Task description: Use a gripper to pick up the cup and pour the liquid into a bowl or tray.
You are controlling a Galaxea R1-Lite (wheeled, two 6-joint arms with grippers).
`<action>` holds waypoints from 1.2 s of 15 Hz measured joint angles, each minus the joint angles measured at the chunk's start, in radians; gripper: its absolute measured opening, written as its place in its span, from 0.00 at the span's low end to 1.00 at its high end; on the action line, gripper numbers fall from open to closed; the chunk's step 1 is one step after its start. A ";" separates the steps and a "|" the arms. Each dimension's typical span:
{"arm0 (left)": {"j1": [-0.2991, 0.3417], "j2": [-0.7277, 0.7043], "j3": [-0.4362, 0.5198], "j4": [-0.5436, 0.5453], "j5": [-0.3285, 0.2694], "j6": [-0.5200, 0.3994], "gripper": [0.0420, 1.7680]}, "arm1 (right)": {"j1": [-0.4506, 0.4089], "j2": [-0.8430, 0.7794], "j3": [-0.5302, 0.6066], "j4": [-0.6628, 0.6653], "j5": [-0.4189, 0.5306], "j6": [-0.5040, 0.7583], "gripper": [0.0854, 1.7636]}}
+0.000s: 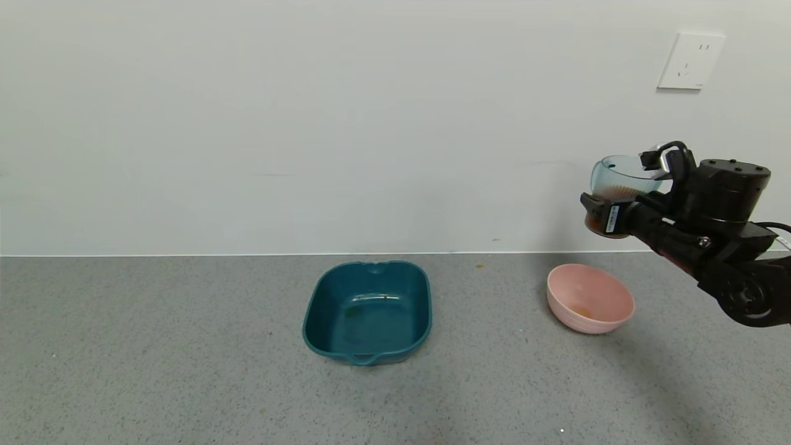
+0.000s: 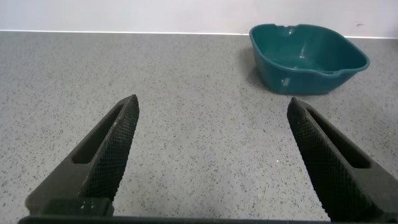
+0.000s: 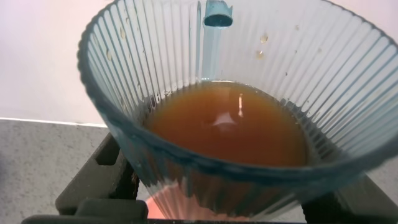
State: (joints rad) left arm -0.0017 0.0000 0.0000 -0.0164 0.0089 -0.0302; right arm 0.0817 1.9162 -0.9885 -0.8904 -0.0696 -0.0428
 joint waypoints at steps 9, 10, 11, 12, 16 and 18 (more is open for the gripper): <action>0.000 0.000 0.000 0.000 0.000 0.000 0.97 | -0.173 -0.025 0.126 -0.030 0.114 -0.043 0.78; 0.000 0.000 0.000 0.000 0.000 0.000 0.97 | -0.180 -0.025 0.140 -0.038 0.115 -0.045 0.78; 0.000 0.000 0.000 0.000 0.000 0.000 0.97 | -0.185 -0.025 0.151 -0.041 0.115 -0.050 0.78; 0.000 0.000 0.000 0.000 0.000 0.000 0.97 | -0.187 -0.025 0.161 -0.042 0.115 -0.057 0.78; 0.000 0.000 0.000 0.000 0.000 0.000 0.97 | -0.193 -0.022 0.198 -0.051 0.116 -0.100 0.78; 0.000 0.000 0.000 0.000 0.000 0.000 0.97 | -0.203 -0.017 0.219 -0.090 0.144 -0.130 0.78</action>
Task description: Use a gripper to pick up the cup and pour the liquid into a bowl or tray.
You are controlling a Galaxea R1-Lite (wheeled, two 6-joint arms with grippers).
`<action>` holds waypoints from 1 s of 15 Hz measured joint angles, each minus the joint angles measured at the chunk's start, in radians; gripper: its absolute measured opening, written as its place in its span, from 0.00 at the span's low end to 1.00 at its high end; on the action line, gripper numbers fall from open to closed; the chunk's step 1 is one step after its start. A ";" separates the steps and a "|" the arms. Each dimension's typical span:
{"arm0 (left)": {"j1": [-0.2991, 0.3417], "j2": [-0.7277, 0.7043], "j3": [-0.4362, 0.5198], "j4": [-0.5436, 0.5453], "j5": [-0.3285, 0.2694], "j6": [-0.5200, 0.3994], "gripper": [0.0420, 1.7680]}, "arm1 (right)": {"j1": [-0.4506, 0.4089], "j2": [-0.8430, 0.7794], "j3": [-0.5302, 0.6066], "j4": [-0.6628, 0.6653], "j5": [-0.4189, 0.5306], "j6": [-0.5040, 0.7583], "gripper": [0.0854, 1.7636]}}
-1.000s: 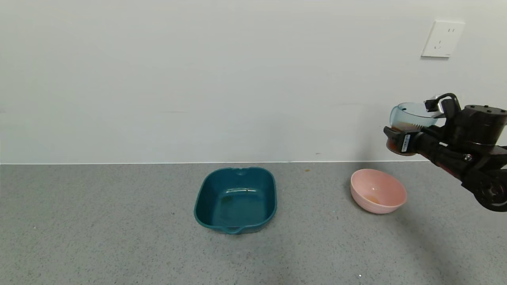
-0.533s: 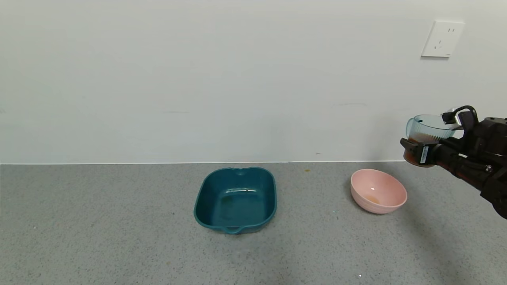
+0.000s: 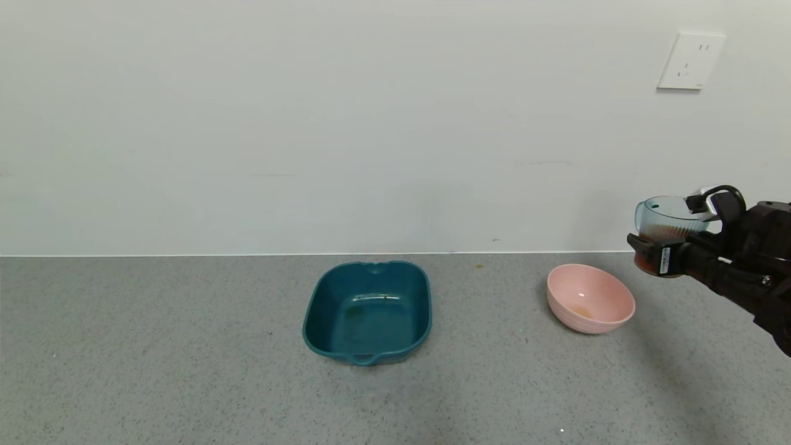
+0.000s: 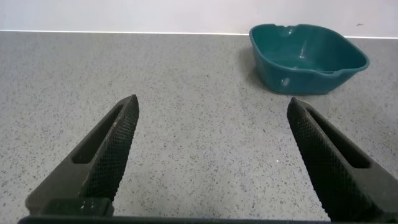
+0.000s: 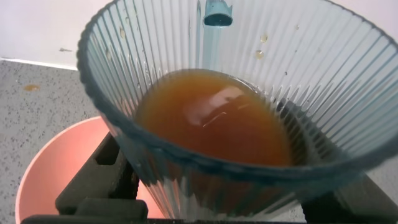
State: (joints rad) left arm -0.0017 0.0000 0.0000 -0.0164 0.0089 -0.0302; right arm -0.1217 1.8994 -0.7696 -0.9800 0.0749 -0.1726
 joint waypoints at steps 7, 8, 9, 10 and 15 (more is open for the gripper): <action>0.000 0.000 0.000 0.000 0.000 0.000 0.97 | -0.100 0.016 0.054 -0.021 0.122 -0.119 0.78; 0.000 0.000 0.000 0.000 0.000 0.000 0.97 | -0.107 0.019 0.057 -0.021 0.132 -0.122 0.78; 0.000 0.000 0.000 0.000 0.000 0.000 0.97 | -0.112 0.023 0.059 -0.022 0.138 -0.123 0.78; 0.000 0.000 0.000 0.000 0.000 0.000 0.97 | -0.114 0.030 0.061 -0.028 0.140 -0.125 0.78; 0.000 0.000 0.000 0.000 0.000 0.000 0.97 | -0.118 0.085 0.064 -0.085 0.143 -0.169 0.78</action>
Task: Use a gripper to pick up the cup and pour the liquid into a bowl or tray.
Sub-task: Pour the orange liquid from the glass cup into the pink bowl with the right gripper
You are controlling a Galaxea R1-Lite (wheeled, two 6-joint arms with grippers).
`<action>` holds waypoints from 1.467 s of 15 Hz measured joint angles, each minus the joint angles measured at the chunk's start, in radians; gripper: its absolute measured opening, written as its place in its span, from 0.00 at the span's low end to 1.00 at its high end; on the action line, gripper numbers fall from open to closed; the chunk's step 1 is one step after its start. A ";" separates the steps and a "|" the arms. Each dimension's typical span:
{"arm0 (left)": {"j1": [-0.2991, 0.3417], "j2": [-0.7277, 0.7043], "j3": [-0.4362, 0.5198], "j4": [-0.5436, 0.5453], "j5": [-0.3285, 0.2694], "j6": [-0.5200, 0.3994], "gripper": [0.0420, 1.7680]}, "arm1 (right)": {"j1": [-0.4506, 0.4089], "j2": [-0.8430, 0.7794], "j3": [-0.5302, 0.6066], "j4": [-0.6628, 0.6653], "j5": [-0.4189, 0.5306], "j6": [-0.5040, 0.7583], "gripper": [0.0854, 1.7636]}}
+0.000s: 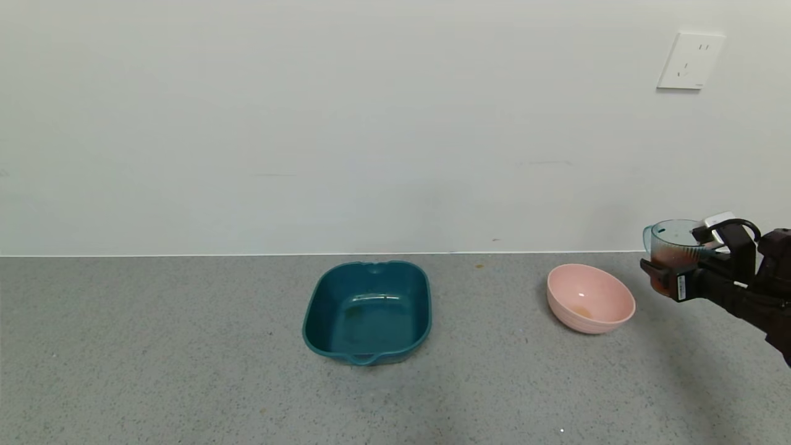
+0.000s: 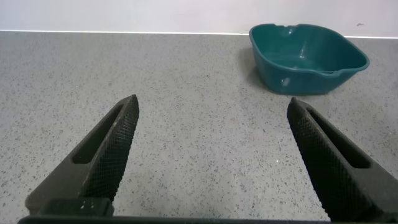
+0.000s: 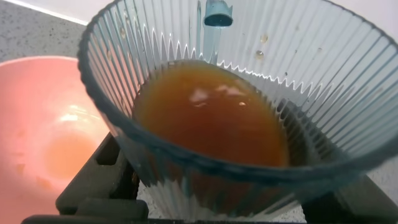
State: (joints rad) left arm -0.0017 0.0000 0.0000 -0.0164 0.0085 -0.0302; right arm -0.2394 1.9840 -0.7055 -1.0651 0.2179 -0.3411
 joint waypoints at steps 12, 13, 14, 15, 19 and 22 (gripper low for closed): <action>0.000 0.000 0.000 0.000 0.000 0.000 0.97 | -0.005 0.034 0.008 -0.001 0.007 -0.150 0.78; 0.000 0.000 0.000 0.000 0.000 0.000 0.97 | -0.003 0.034 0.008 0.000 0.007 -0.154 0.78; 0.000 0.000 0.000 0.000 0.000 0.000 0.97 | -0.001 0.034 0.008 0.000 0.007 -0.166 0.78; 0.000 0.000 0.000 0.000 0.000 0.000 0.97 | 0.000 0.034 0.007 -0.001 0.008 -0.178 0.78; 0.000 0.000 0.000 0.000 0.000 0.000 0.97 | 0.013 0.034 0.007 0.000 0.007 -0.217 0.78; 0.000 0.000 0.000 0.000 0.000 0.000 0.97 | 0.018 0.037 0.007 0.000 0.004 -0.243 0.78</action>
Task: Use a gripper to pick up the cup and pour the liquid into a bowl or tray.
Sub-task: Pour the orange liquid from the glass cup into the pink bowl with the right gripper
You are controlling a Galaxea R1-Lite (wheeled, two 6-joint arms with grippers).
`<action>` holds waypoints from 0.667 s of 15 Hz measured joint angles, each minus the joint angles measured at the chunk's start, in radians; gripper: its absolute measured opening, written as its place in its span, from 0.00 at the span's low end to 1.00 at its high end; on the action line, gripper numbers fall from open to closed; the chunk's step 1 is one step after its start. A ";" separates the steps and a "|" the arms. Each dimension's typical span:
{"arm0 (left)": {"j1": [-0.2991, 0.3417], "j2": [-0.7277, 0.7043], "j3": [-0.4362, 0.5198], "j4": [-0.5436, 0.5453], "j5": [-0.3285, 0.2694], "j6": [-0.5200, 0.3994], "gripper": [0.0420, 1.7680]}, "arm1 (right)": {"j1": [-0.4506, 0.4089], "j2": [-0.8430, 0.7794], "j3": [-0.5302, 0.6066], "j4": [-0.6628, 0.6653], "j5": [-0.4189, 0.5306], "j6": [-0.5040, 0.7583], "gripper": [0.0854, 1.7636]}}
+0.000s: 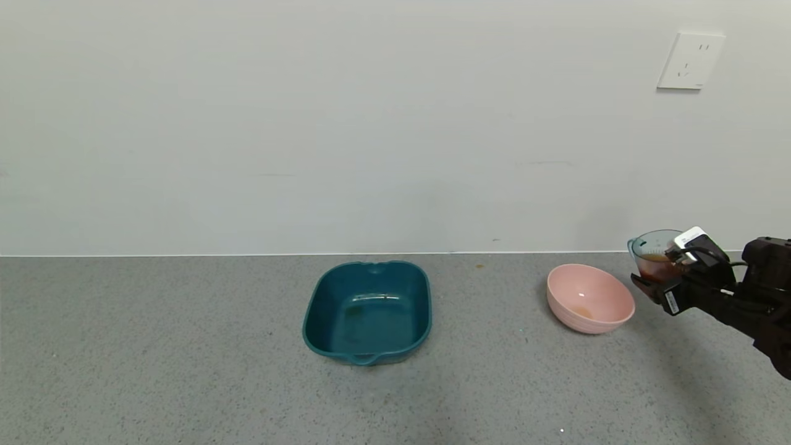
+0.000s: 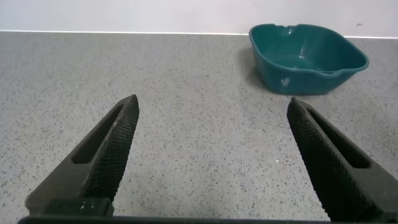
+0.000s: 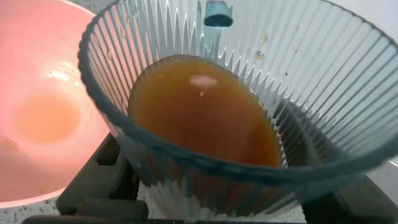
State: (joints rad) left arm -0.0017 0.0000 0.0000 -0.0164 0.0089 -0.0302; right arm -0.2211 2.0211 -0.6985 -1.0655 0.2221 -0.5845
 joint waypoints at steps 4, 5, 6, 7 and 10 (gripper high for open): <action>0.000 0.000 0.000 0.000 0.000 0.000 0.97 | 0.003 0.001 0.000 0.001 0.000 -0.034 0.78; 0.000 0.000 0.000 0.000 0.000 0.000 0.97 | 0.006 0.001 0.001 0.003 0.000 -0.040 0.78; 0.000 0.000 0.000 0.000 0.000 0.000 0.97 | 0.007 0.001 0.003 0.003 0.000 -0.051 0.78; 0.000 0.000 0.000 0.000 0.000 0.000 0.97 | 0.009 0.001 0.005 0.003 0.000 -0.061 0.78; 0.000 0.000 0.000 0.000 0.000 0.000 0.97 | 0.015 0.001 0.006 0.003 -0.006 -0.084 0.78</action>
State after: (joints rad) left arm -0.0017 0.0000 0.0000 -0.0164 0.0089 -0.0302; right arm -0.2064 2.0219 -0.6921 -1.0630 0.2160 -0.6681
